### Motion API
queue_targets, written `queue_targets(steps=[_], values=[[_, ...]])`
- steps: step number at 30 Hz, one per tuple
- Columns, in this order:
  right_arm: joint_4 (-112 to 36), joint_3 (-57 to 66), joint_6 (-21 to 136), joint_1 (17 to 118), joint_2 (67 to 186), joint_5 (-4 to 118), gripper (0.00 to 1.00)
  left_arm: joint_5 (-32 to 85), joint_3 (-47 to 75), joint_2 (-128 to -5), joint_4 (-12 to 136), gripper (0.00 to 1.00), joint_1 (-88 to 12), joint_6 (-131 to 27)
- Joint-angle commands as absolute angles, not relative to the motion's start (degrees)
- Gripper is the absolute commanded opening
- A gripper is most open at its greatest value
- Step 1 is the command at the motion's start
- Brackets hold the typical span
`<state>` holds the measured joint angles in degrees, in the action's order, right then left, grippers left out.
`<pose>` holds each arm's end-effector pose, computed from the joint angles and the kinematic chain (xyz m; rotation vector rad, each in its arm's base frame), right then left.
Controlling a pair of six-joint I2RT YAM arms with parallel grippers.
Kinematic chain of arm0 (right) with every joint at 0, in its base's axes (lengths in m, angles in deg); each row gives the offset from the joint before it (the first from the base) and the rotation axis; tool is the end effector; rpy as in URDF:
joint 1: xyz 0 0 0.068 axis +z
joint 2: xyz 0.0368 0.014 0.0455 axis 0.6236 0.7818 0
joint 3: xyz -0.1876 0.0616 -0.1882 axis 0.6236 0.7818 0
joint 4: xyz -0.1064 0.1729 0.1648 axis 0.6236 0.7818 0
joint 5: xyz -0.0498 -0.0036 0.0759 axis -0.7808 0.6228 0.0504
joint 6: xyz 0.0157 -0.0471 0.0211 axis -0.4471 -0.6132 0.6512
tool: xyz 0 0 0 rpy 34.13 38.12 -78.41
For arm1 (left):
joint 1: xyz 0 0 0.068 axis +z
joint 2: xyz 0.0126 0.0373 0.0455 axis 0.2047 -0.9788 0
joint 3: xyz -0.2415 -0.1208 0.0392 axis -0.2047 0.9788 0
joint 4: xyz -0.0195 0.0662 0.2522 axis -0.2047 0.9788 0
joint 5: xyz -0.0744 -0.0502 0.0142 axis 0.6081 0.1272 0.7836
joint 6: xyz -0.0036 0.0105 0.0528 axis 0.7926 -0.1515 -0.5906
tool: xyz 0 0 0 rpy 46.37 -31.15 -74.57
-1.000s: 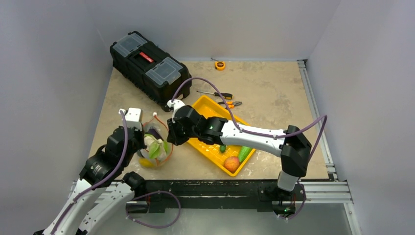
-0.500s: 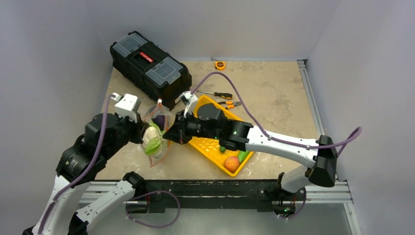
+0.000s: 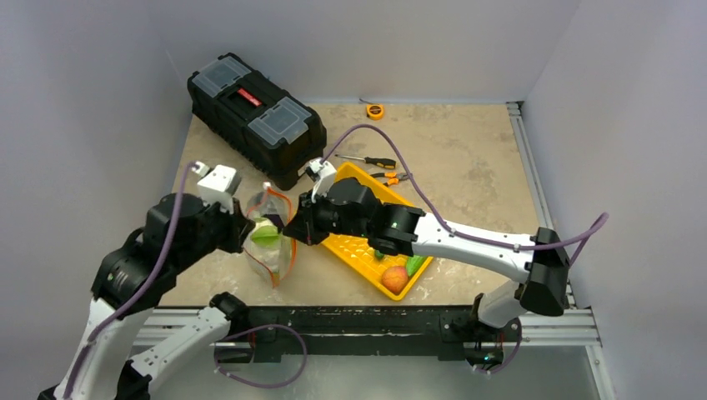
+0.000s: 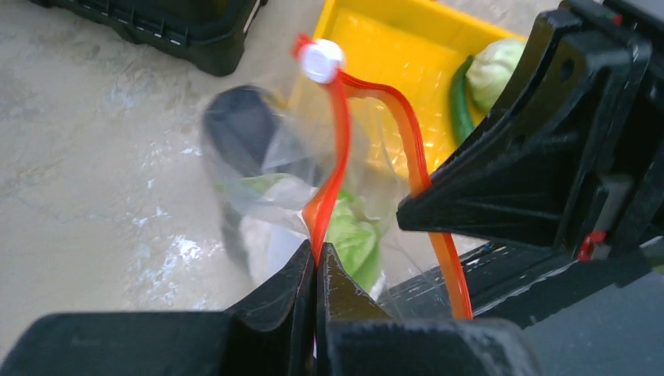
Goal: Place the food in the zip-top bag and seal the zipper
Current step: Adjust the zipper food storage bag at the center of the board.
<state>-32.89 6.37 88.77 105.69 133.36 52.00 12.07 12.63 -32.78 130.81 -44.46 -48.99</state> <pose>0.1407 0.3375 0.3380 -0.5680 2.0576 1.2243 0.0756 -0.0440 0.4067 0.2771 2.1764 -0.3591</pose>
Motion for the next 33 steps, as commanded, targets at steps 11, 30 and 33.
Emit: queue_targets(steps=[11,30,33], values=[[-37.4,3.5,86.9,105.5,134.0,53.0,0.0,7.6,18.5,-26.8,132.1,0.0,-44.2,-39.0],[-47.0,6.7,85.3,106.3,134.5,63.0,0.0,6.9,28.5,-17.5,117.6,0.0,-44.2,-24.0],[-47.3,7.7,85.2,106.4,135.0,63.5,0.0,8.2,31.3,-17.4,114.9,0.01,-44.2,-22.8]])
